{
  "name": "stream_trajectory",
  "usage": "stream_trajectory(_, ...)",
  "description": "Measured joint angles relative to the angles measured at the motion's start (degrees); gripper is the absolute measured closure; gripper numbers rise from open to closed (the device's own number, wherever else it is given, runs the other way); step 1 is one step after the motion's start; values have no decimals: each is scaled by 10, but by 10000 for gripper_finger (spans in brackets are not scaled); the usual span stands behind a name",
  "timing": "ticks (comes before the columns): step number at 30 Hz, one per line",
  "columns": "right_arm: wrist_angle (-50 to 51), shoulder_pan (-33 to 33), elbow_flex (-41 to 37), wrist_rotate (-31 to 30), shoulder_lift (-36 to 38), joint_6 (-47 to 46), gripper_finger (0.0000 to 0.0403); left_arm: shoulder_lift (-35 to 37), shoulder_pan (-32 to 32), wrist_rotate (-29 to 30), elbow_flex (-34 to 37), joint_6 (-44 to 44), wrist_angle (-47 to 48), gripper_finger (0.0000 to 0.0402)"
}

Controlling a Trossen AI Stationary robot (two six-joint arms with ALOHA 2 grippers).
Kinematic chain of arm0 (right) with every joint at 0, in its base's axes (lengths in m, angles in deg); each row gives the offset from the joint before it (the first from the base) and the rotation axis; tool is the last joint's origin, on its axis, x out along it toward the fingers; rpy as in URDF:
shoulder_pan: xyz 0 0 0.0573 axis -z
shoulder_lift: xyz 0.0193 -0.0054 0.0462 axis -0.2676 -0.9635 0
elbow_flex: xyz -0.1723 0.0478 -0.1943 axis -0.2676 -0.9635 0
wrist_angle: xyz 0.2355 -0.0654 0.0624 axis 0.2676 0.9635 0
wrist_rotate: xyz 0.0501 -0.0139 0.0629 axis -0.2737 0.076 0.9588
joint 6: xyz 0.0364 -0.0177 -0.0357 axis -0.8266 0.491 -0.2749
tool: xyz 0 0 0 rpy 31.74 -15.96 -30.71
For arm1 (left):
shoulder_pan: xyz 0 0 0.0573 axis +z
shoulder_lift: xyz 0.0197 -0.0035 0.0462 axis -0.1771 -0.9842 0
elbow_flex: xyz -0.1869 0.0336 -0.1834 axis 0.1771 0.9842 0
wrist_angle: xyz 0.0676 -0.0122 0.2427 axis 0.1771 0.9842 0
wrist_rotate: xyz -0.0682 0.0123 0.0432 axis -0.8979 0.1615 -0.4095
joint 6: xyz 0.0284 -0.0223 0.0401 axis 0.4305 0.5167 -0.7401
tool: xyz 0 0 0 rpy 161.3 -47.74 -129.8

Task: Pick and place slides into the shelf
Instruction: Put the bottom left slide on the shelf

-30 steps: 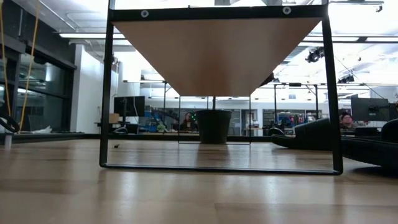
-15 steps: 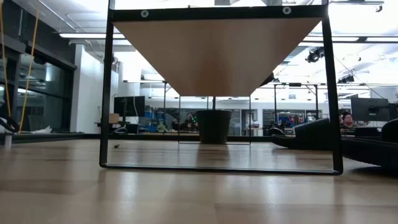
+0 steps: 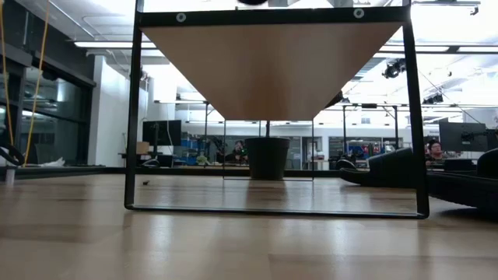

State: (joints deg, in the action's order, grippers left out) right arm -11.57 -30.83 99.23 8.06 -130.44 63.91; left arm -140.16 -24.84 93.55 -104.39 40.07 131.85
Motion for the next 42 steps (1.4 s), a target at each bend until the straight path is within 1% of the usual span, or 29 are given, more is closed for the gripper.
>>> stream_trajectory(4,18,1,0,-54,11,-2,331,31,0,-28,0,53,49,194)
stream_trajectory(8,59,-5,-1,-105,29,-4,331,59,0,-32,0,83,86,209)
stream_trajectory(11,95,-16,-1,-127,52,-6,331,79,0,-32,0,113,116,220)
stream_trajectory(14,135,-31,0,-167,58,1,331,102,0,-32,8,134,119,231)
stream_trajectory(18,165,-55,-1,-213,60,41,339,131,0,-35,25,157,119,243)
stream_trajectory(21,187,-64,-1,-214,60,52,353,153,0,-36,49,173,119,251)
stream_trajectory(25,184,-70,-1,-203,60,59,364,180,1,-36,96,187,119,259)
stream_trajectory(28,191,-69,-1,-186,60,60,363,198,1,-36,138,201,119,263)
stream_trajectory(34,227,-65,-1,-185,60,45,354,232,1,-36,221,241,119,264)
stream_trajectory(40,255,-63,-1,-201,60,56,354,261,1,-36,277,283,117,264)
stream_trajectory(42,261,-57,-1,-195,60,52,353,268,1,-36,288,295,114,263)
